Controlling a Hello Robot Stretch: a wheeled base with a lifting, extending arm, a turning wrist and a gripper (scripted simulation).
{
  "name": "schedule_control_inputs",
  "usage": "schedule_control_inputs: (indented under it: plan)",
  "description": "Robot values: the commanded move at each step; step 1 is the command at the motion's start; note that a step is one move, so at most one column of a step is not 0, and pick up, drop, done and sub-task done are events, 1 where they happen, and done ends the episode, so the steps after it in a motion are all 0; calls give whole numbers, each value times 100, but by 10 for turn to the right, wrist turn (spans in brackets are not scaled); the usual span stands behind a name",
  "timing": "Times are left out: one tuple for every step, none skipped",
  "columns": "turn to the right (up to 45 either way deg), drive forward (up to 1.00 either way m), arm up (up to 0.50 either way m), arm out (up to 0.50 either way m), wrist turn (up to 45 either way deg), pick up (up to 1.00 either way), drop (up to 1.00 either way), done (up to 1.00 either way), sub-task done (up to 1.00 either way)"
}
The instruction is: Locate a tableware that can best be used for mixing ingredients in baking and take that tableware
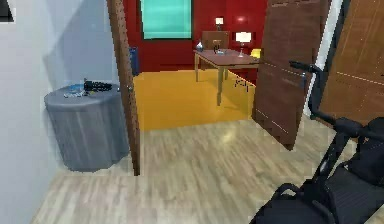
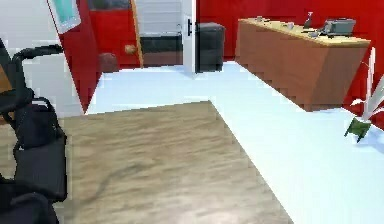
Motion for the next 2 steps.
schedule_control_inputs:
  plan:
    - [0,100,0,0,0,0,0,0,0]
    - [0,100,0,0,0,0,0,0,0]
